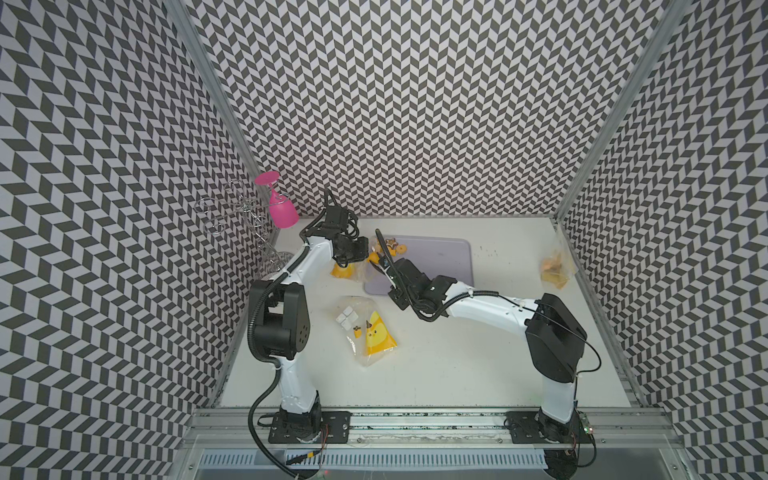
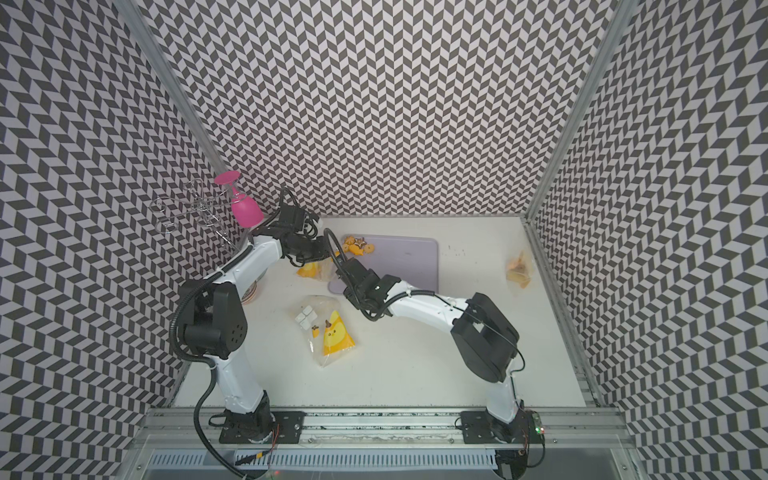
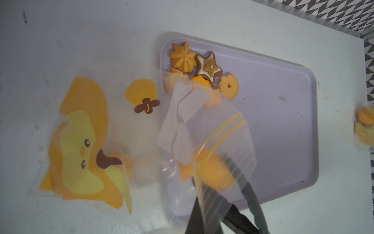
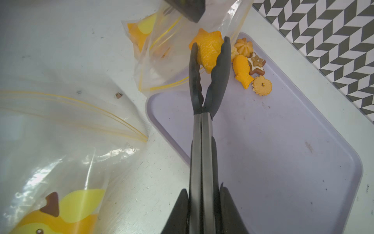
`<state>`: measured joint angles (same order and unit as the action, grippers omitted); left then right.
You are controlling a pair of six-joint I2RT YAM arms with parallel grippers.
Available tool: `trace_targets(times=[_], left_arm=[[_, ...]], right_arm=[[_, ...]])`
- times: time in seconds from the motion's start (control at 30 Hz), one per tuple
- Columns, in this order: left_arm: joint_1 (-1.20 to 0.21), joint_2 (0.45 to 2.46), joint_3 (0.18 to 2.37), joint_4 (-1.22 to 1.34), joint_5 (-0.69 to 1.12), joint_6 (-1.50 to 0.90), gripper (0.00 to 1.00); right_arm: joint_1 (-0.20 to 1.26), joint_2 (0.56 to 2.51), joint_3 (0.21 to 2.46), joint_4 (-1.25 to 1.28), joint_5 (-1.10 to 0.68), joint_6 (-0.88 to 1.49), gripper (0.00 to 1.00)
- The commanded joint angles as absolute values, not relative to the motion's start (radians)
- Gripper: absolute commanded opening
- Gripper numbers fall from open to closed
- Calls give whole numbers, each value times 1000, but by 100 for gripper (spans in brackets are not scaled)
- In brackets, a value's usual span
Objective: Put the cookies into a resealable bag to prevent moisture
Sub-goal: Place the cookie in the ziploc bag.
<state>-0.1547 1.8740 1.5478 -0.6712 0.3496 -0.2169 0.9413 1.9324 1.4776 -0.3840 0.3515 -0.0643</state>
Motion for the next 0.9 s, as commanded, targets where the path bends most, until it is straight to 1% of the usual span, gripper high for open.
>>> trace_targets(times=[0.0, 0.3, 0.63, 0.87], left_arm=[[-156, 1882, 1559, -680, 369, -199, 0], [-159, 1886, 1559, -682, 371, -199, 0], [-164, 1890, 1561, -686, 367, -196, 0], [-166, 1893, 1562, -685, 373, -197, 0]], right_arm=[[957, 1947, 1514, -353, 414, -112, 13], [960, 1906, 1500, -321, 409, -112, 16], [1008, 1908, 1477, -309, 425, -221, 15], [1002, 1908, 1485, -281, 445, -193, 15]])
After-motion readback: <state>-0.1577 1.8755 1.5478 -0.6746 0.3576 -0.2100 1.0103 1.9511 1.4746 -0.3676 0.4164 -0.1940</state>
